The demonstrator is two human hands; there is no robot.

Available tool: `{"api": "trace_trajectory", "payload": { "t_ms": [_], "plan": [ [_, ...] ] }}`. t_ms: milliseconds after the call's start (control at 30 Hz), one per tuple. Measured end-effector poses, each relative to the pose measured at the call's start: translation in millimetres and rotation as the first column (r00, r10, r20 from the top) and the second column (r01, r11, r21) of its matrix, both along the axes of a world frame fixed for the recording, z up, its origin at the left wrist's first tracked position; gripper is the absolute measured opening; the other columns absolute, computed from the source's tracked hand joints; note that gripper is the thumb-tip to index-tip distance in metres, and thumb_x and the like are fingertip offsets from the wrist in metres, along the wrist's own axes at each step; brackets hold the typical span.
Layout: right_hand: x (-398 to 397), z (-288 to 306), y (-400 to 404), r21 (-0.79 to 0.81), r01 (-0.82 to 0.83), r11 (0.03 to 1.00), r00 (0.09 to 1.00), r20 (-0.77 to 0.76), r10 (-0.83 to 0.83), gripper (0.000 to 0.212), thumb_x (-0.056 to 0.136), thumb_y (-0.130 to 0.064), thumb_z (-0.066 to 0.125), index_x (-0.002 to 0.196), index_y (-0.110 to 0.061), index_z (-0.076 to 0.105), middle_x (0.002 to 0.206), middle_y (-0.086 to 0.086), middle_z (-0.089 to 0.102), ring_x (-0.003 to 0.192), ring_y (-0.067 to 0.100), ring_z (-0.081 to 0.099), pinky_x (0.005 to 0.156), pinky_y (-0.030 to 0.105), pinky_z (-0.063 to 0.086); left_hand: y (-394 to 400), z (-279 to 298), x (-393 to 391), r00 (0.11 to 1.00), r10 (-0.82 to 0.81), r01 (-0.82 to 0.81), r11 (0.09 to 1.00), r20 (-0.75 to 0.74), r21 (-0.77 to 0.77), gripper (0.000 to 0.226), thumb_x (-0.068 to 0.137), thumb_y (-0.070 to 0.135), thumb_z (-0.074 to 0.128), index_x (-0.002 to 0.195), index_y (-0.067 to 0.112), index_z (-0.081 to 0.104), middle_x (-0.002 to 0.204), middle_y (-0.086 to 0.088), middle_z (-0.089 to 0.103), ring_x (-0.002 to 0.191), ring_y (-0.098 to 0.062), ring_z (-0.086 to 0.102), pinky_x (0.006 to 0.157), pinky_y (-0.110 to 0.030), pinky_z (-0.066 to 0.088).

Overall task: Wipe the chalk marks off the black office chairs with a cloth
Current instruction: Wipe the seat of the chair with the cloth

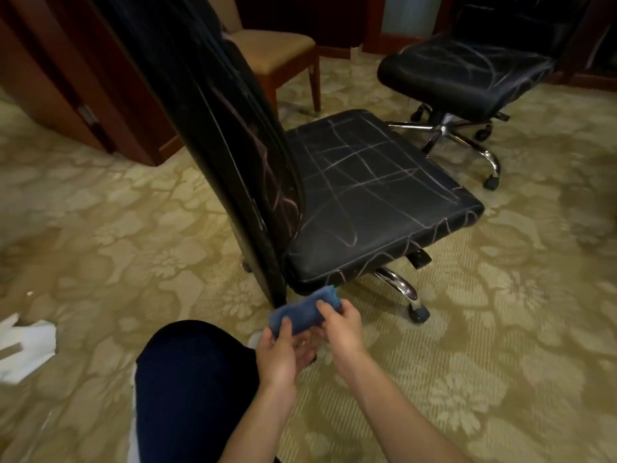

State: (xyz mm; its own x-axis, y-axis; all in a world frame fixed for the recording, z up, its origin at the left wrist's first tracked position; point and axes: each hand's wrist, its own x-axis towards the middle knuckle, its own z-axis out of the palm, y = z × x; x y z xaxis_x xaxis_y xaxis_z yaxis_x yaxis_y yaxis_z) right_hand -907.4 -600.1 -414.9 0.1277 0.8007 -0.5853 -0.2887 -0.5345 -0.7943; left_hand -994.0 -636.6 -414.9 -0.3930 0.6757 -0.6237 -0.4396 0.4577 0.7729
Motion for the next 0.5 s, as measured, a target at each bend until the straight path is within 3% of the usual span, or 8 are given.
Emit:
{"api": "trace_trajectory", "payload": {
  "t_ms": [100,267,400,500],
  "plan": [
    [-11.3,2.4,16.1,-0.037,0.081,0.996,0.988,-0.132,-0.085,0.017,0.097,-0.008,0.059,0.114,-0.005,0.06,0.107,0.019,0.069,0.098,0.031,0.07,0.081,0.039,0.059,14.6,1.6,-7.9,0.999,0.034,-0.034,0.999,0.028,0.018,0.014,0.102,0.02,0.056,0.115,0.017,0.059,0.1,-0.02,0.074,0.081,-0.031,0.073,0.068,-0.038,0.058],
    [-22.9,0.8,28.7,-0.138,0.099,0.986,0.986,-0.12,-0.116,0.025,0.096,-0.013,0.06,0.119,-0.004,0.055,0.104,0.022,0.067,0.087,0.032,0.07,0.06,0.03,0.057,42.1,0.1,-15.0,0.998,0.068,-0.068,0.998,0.017,0.014,0.013,0.105,0.016,0.047,0.117,0.019,0.052,0.098,-0.016,0.07,0.078,-0.026,0.07,0.067,-0.035,0.058],
    [-36.3,5.7,43.0,-0.145,0.06,0.988,0.989,-0.127,-0.079,0.024,0.095,-0.012,0.062,0.116,-0.002,0.056,0.1,0.023,0.07,0.077,0.03,0.071,0.055,0.028,0.058,59.8,-9.6,-31.5,0.99,0.134,-0.135,0.991,-0.048,-0.008,0.009,0.101,0.017,0.054,0.108,0.019,0.059,0.109,-0.019,0.07,0.095,-0.035,0.07,0.09,-0.051,0.057],
    [-52.5,8.9,55.7,-0.169,0.046,0.985,0.984,-0.162,-0.074,0.025,0.095,-0.011,0.062,0.117,-0.001,0.056,0.101,0.026,0.07,0.076,0.031,0.072,0.054,0.028,0.059,71.6,-14.1,-39.5,0.97,0.234,-0.235,0.972,-0.071,-0.003,0.006,0.1,0.017,0.058,0.104,0.018,0.062,0.11,-0.018,0.07,0.098,-0.035,0.07,0.093,-0.051,0.056]
  ]
}}
